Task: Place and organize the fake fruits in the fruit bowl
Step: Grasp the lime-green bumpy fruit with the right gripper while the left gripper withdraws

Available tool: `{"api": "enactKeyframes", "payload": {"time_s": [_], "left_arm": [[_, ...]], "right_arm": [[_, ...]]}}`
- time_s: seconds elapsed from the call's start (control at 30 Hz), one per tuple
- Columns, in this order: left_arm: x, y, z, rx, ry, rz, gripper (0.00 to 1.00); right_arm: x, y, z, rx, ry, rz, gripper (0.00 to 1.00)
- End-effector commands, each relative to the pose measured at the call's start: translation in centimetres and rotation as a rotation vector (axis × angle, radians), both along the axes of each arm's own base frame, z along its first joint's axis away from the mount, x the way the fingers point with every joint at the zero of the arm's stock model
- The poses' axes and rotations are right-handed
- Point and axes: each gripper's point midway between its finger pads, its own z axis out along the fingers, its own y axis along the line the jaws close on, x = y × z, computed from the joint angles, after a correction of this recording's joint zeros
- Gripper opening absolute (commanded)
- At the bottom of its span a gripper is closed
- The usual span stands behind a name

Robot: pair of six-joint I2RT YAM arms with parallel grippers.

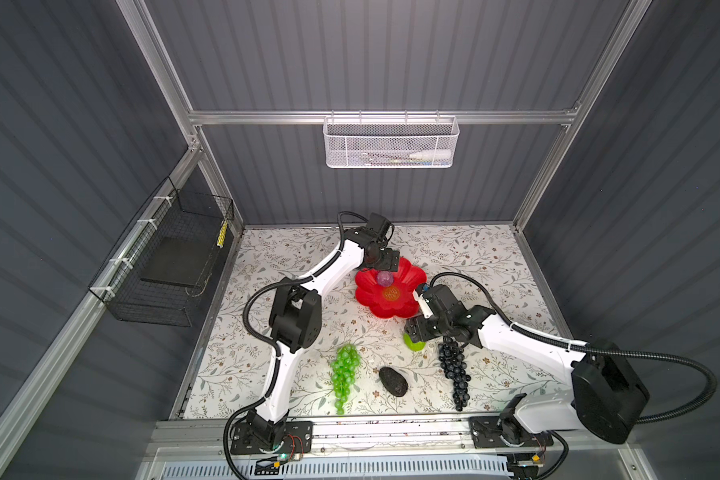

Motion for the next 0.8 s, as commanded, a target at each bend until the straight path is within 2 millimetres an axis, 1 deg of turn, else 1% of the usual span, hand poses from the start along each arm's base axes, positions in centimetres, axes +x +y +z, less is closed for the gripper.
{"api": "enactKeyframes", "payload": {"time_s": [0.0, 0.1, 0.2, 0.27, 0.33, 0.4, 0.43, 0.5, 0.63, 0.77], "left_arm": [[-1.3, 2.1, 2.2, 0.023, -0.052, 0.027, 0.94], [-2.5, 4.2, 3.4, 0.047, -0.095, 0.074, 0.95], [-3.8, 5.7, 3.9, 0.05, -0.113, 0.103, 0.96], [-4.7, 6.6, 3.8, 0.052, -0.109, 0.124, 0.96], [-5.6, 7.6, 3.2, 0.061, -0.103, 0.154, 0.96], [-6.5, 9.0, 3.0, 0.058, -0.126, 0.205, 0.95], [-7.2, 9.8, 2.0, 0.068, -0.123, 0.228, 0.95], [-8.0, 11.2, 1.6, 0.065, -0.144, 0.278, 0.95], [-8.6, 12.3, 1.7, 0.05, -0.189, 0.314, 0.96], [-8.6, 12.5, 2.2, 0.052, -0.205, 0.32, 0.96]], "right_arm": [[0.4, 0.6, -0.2, -0.019, 0.0, 0.016, 0.85], [0.5, 0.4, -0.8, -0.057, 0.018, 0.014, 0.84], [0.4, 0.6, -1.5, -0.079, 0.036, 0.032, 0.83], [0.2, 0.6, -2.1, -0.091, 0.052, 0.044, 0.83], [0.3, 0.7, -2.6, -0.104, 0.065, 0.052, 0.82], [0.4, 0.8, -3.1, -0.118, 0.073, 0.055, 0.8], [0.5, 0.8, -3.4, -0.123, 0.081, 0.053, 0.8], [0.6, 1.0, -3.9, -0.125, 0.098, 0.046, 0.78], [0.4, 1.3, -4.8, -0.124, 0.122, 0.039, 0.71], [-0.2, 1.1, -4.8, -0.122, 0.135, 0.041, 0.63]]}}
